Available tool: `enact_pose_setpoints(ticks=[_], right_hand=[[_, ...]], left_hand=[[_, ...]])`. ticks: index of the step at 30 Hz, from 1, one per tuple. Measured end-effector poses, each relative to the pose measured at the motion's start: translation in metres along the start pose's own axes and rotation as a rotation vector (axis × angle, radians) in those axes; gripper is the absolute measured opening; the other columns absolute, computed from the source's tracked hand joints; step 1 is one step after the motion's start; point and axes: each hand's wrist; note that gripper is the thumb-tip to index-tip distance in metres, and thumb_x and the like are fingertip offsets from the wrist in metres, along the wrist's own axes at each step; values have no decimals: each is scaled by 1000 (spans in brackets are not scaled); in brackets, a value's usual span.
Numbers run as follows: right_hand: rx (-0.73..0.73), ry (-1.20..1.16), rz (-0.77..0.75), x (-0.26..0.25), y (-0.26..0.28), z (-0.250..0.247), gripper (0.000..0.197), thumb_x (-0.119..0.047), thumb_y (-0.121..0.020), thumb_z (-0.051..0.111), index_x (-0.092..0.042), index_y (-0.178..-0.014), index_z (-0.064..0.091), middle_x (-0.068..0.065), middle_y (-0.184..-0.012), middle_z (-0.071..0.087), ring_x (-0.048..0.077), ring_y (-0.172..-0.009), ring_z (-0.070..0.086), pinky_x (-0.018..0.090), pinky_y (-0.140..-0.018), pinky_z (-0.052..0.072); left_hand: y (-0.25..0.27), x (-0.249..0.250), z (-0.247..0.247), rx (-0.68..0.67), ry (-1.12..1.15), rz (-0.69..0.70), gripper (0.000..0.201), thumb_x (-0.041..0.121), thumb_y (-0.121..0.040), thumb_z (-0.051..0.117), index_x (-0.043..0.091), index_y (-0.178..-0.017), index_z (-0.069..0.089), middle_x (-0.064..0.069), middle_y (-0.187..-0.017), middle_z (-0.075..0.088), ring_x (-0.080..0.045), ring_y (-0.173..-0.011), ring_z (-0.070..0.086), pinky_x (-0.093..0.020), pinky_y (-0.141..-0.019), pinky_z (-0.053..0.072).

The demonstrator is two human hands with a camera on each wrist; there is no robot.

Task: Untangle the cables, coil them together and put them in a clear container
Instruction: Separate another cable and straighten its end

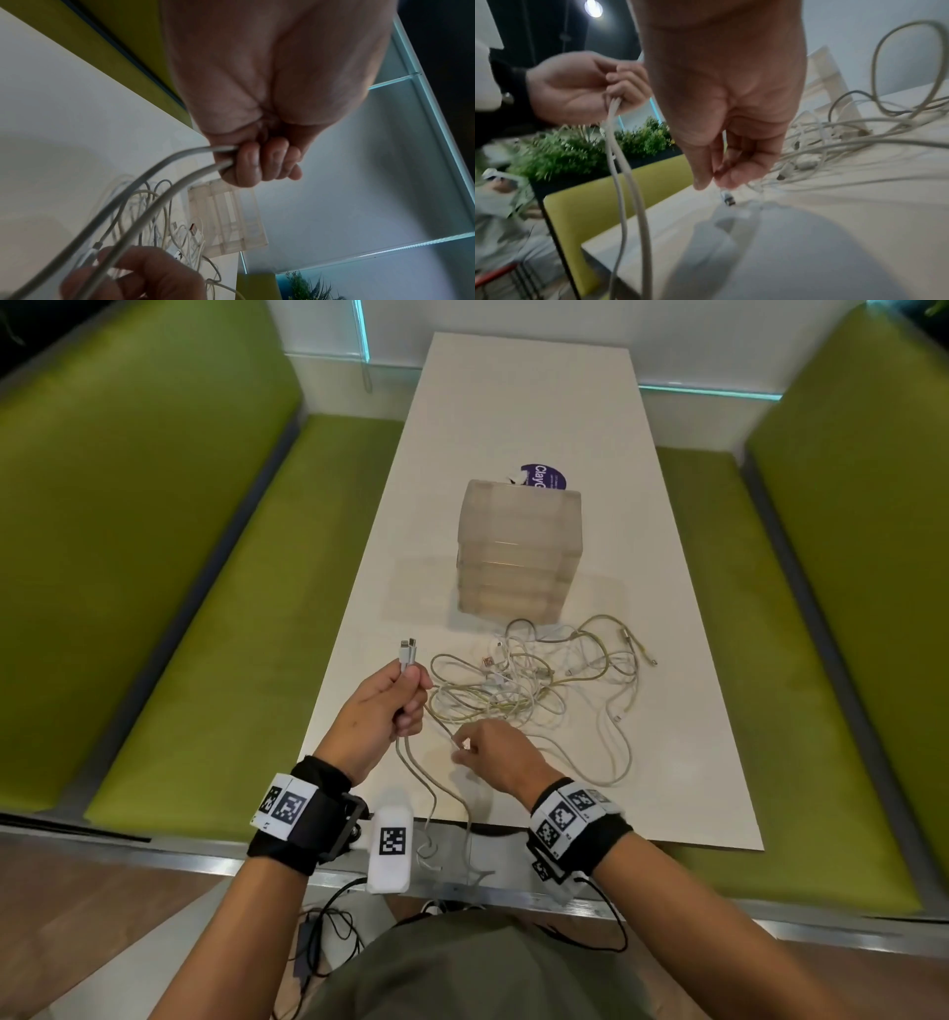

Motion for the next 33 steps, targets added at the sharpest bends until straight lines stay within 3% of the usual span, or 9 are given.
enact_pose_setpoints(ticks=[5, 8, 12, 15, 17, 21, 26, 29, 33], right_hand=[[112, 267, -56, -4, -12, 16, 19, -16, -90, 53, -4, -104, 55, 17, -107, 59, 36, -93, 60, 37, -71, 45], [123, 388, -44, -2, -14, 17, 22, -8, -91, 50, -2, -112, 49, 18, -113, 56, 38, -94, 60, 37, -68, 44], [87, 433, 4, 3, -12, 10, 28, 0, -90, 46, -3, -118, 47, 18, -121, 50, 35, -101, 57, 39, -75, 45], [64, 434, -20, 6, -6, 6, 32, 2, -89, 42, -4, -121, 44, 20, -117, 51, 35, -101, 56, 37, -70, 39], [38, 352, -45, 5, 0, -2, 27, 1, -88, 42, -3, -114, 48, 20, -112, 53, 37, -98, 57, 35, -68, 36], [45, 156, -144, -5, 11, -42, 25, -4, -86, 48, -9, -106, 61, 12, -109, 50, 29, -91, 55, 31, -77, 42], [6, 97, -386, -40, 29, -100, 19, -2, -85, 55, -11, -99, 64, 2, -86, 59, 14, -75, 51, 11, -63, 37], [119, -59, -444, -55, 31, -115, 16, -3, -85, 58, -18, -89, 59, -3, -87, 65, 13, -80, 60, 20, -72, 49], [314, -365, -362, -55, 22, -110, 18, -1, -81, 65, -17, -86, 57, -1, -81, 66, 13, -77, 64, 29, -75, 54]], left_hand=[[1, -1, -4, 37, -30, 26, 26, 21, -101, 39, 10, -84, 55, 6, -58, 42, -9, -49, 32, -19, -50, 31], [3, -2, -6, 78, -30, 36, 28, 18, -102, 35, 10, -83, 54, 6, -59, 46, -9, -50, 35, -18, -50, 34], [2, -5, -9, 120, -33, 51, 29, 18, -102, 35, 11, -83, 56, 5, -61, 51, -9, -52, 40, -21, -55, 35], [2, -6, -8, 114, -20, 72, 29, 17, -102, 35, 10, -84, 56, 3, -64, 55, -13, -55, 45, -24, -57, 38], [1, -6, -6, 104, -16, 91, 28, 15, -102, 34, 8, -85, 55, 1, -66, 59, -14, -58, 50, -24, -58, 43], [-4, -6, -4, 122, -43, 103, 28, 14, -102, 34, 5, -90, 57, -3, -74, 68, -17, -67, 63, -28, -67, 54], [-13, -8, 13, 132, -135, 106, 27, 15, -103, 35, 2, -99, 58, -13, -91, 70, -20, -83, 68, -31, -83, 55], [-16, -10, 25, 76, -151, 93, 24, 17, -102, 38, 4, -100, 59, -11, -91, 69, -16, -82, 68, -34, -87, 54], [-14, -9, 36, 51, -62, 87, 28, 16, -103, 34, 5, -109, 59, -3, -89, 73, -12, -83, 70, -26, -82, 54]])
Point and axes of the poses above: each hand's wrist, its own y-axis away from the middle knuckle, its own z-axis out of the palm, x = y × z
